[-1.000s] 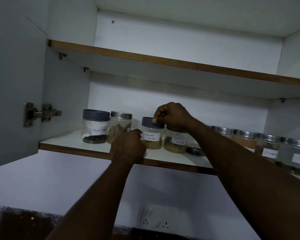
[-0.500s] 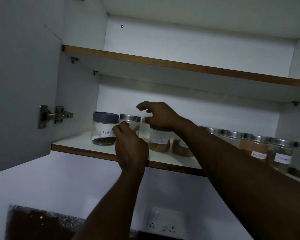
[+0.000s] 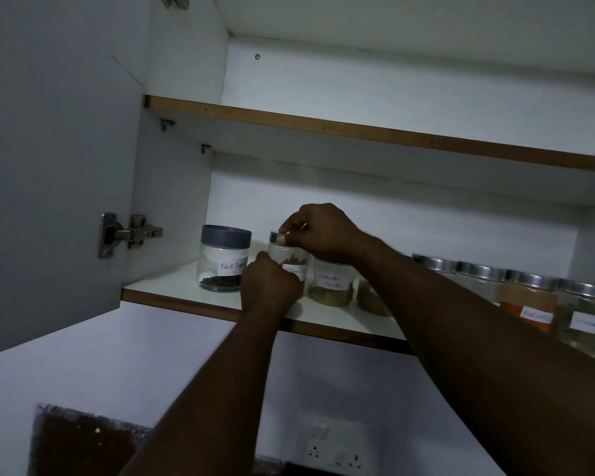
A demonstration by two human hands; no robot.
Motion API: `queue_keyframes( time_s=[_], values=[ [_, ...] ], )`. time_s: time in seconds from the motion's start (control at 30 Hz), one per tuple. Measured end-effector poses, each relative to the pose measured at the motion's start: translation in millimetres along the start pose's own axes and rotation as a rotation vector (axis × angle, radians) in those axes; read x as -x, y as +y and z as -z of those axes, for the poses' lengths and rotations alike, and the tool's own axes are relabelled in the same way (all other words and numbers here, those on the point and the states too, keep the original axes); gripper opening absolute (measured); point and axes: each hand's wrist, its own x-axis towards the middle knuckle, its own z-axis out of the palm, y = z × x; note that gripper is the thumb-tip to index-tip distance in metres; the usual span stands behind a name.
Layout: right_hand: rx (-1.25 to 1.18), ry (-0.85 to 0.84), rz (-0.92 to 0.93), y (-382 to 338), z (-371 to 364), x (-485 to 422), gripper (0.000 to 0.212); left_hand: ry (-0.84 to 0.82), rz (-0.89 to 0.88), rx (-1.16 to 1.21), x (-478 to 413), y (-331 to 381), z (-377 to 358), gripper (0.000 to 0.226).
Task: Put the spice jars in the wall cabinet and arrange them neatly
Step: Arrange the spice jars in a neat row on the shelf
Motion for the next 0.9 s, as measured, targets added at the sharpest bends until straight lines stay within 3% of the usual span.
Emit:
queue_keyframes(
  time_s=[0.5,0.8,0.9],
  values=[
    [0.09,0.037,-0.077,-2.1,-5.4,0.7,0.03,-0.231,0.069,0.008,-16.4,-2.7,7.9,0.044],
    [0.147,0.085,-0.098,-8.1,-12.1,4.5,0.04,-0.18,0.064,-0.014,-14.3,-4.6,6.4,0.026],
    [0.15,0.076,-0.109,-10.0,-12.7,5.7,0.043,-0.092,0.021,0.003,-6.1,-5.2,6.7,0.016]
  ],
)
